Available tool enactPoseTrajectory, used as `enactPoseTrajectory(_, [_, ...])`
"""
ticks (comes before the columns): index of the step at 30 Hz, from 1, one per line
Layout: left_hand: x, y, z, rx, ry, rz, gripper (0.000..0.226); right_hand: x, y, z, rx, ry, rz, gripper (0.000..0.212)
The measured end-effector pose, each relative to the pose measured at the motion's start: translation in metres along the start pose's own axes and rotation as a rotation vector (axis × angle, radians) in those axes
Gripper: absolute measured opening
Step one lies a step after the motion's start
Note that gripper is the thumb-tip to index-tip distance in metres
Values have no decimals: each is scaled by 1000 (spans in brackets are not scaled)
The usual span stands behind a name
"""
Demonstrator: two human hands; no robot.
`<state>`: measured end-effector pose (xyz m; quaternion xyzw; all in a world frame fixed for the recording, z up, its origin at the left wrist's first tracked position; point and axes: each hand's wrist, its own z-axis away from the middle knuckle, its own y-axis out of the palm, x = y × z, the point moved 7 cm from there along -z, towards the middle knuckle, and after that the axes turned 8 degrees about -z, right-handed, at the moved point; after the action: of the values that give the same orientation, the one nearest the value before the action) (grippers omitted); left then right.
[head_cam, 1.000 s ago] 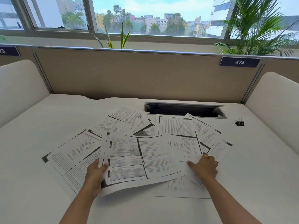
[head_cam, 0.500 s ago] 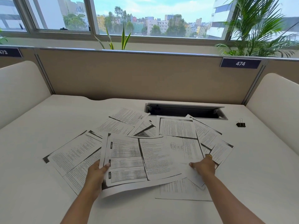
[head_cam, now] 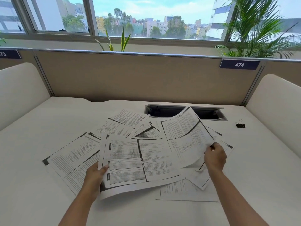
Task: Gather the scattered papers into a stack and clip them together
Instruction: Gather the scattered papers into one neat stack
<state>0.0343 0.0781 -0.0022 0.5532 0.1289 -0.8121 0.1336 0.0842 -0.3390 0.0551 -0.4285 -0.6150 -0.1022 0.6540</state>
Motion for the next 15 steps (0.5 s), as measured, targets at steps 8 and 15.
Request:
enactPoseTrajectory(8, [-2, 14, 9, 55, -10, 44, 24, 106, 2, 53, 126, -611, 4, 20])
enactPoseTrajectory(15, [-3, 37, 24, 124, -5, 81, 16, 124, 55, 143, 606, -794, 79, 29])
